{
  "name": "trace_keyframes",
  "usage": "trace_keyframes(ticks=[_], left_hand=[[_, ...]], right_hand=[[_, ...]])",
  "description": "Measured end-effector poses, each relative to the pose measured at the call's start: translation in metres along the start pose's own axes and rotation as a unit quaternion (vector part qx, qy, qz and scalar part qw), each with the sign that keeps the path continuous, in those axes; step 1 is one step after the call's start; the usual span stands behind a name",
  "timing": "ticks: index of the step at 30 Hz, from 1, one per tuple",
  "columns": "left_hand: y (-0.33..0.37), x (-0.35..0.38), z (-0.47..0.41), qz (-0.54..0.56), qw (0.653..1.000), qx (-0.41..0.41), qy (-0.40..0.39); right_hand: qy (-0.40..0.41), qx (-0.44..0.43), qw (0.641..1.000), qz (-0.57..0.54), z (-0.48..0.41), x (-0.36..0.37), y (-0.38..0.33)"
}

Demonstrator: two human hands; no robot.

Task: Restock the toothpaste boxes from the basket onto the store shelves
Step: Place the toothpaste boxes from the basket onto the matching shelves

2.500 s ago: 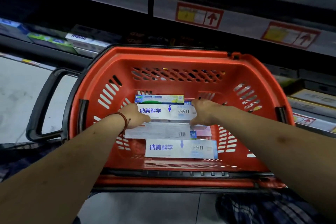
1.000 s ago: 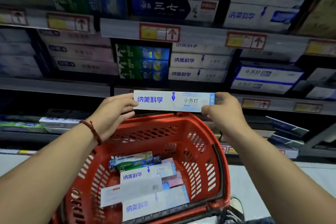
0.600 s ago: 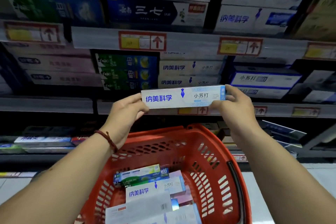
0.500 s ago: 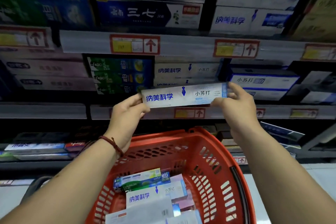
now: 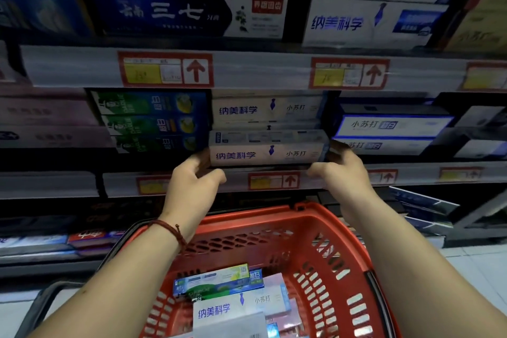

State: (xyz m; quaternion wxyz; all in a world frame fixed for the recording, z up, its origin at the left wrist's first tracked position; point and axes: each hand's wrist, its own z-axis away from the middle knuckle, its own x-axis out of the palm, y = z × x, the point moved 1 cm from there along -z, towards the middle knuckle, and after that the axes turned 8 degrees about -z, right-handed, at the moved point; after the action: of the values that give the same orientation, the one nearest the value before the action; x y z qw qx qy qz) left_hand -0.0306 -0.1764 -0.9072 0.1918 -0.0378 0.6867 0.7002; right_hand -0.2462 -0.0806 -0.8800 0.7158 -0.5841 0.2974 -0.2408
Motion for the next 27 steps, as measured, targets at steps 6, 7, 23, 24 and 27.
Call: trace_keyframes(ticks=[6,7,23,24,27], left_hand=[[0.003,0.0,-0.007,-0.07,0.997,-0.01,-0.027],[0.003,-0.001,-0.007,-0.075,0.997,-0.005,-0.028],[-0.062,-0.01,0.066,-0.07,0.988,-0.1,-0.09],[-0.077,-0.006,0.072,-0.079,0.982,-0.135,-0.106],[-0.128,0.008,0.092,-0.129,0.947,-0.239,-0.171]], right_hand=[[-0.039,-0.004,0.999,-0.008,-0.003,0.0,0.002],[-0.044,-0.006,0.999,-0.007,-0.002,0.001,0.002],[-0.123,-0.036,0.984,0.126,0.053,0.066,0.069],[-0.161,0.016,0.978,0.13,0.058,0.069,0.083],[-0.268,0.184,0.927,0.185,0.075,0.071,0.128]])
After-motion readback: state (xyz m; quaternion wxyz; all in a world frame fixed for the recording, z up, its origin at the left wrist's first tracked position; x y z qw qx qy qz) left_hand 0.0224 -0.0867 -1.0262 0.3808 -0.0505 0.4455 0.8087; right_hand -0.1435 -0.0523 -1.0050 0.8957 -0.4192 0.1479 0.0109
